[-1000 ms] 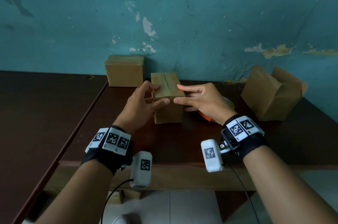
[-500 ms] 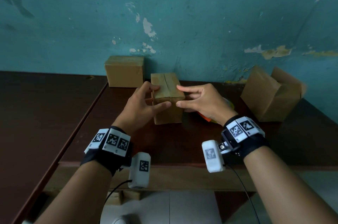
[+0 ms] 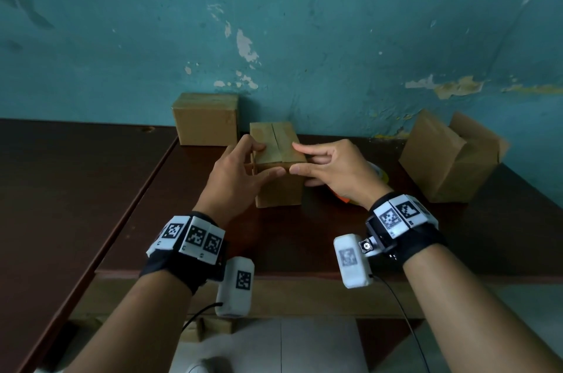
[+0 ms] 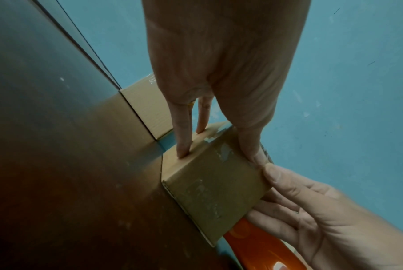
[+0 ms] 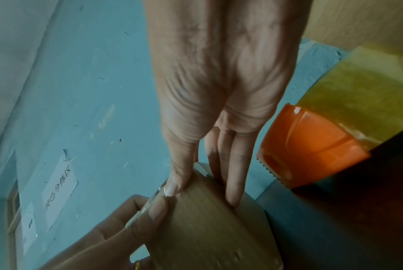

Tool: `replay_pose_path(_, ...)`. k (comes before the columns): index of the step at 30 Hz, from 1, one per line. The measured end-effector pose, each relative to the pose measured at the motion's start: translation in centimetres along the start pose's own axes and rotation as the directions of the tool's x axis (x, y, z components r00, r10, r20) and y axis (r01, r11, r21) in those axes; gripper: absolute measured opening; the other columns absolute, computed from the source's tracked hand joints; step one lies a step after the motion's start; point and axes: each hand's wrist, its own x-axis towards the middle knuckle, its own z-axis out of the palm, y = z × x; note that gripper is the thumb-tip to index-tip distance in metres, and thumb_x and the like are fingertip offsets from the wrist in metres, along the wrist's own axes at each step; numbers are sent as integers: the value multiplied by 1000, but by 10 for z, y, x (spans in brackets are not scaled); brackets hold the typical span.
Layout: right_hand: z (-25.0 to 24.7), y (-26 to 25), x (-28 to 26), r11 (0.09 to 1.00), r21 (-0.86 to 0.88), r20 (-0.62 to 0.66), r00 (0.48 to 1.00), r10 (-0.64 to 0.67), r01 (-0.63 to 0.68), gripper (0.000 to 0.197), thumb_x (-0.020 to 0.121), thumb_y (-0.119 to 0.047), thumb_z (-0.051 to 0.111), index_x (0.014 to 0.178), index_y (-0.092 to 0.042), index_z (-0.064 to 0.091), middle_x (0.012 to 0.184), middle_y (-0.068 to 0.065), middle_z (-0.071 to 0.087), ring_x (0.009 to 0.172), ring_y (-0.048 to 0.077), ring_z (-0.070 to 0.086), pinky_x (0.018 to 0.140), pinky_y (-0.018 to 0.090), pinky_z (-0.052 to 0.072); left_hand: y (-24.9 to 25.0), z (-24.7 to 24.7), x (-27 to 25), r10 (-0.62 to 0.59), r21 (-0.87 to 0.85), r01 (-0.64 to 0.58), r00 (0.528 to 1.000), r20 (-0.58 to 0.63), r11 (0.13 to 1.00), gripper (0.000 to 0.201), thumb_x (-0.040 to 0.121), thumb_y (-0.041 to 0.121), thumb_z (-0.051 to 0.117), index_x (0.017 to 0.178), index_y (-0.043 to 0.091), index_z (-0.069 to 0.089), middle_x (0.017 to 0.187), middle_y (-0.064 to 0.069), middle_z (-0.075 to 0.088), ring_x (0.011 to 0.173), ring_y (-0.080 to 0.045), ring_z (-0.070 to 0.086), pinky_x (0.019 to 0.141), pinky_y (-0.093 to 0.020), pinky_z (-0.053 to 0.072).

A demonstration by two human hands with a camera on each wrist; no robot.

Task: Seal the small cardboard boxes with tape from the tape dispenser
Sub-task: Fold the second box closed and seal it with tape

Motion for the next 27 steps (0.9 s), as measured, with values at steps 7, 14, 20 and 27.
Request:
replay_pose_path(7, -8, -4, -5, 998, 50, 87, 996, 30, -35, 50, 96, -6, 73, 144, -13, 62, 120, -4, 75, 112, 11, 74, 85, 27, 63, -2, -14, -2, 9, -175, 18, 988, 156, 984, 28, 96, 34, 70, 121, 33, 57, 138, 0, 54, 110, -13, 67, 76, -28, 63)
replay_pose_path(14, -12, -4, -7, 995, 72, 123, 990, 65, -75, 47, 100, -9, 70, 145, -18, 62, 131, 1, 72, 117, 18, 73, 92, 34, 63, -2, -18, -2, -36, -291, 106, 971, 237, 951, 17, 103, 27, 62, 118, 37, 61, 137, -8, 53, 113, -28, 66, 79, -38, 63)
replay_pose_path(20, -14, -7, -8, 992, 77, 131, 988, 86, -97, 45, 102, -9, 67, 146, -20, 63, 130, -4, 71, 119, 19, 73, 96, 38, 62, -3, -18, -1, -55, -372, 156, 962, 268, 915, 22, 107, 14, 53, 128, 19, 59, 139, -12, 49, 114, -28, 63, 72, -25, 59)
replay_pose_path(27, -4, -19, -3, 970, -241, 25, 999, 39, -32, 64, 82, -61, 80, 140, -38, 67, 133, -6, 74, 127, 9, 67, 104, 41, 59, 0, -16, 2, -27, -220, 74, 977, 209, 973, 26, 91, 47, 67, 116, 42, 64, 136, -8, 52, 110, -27, 67, 86, -45, 62)
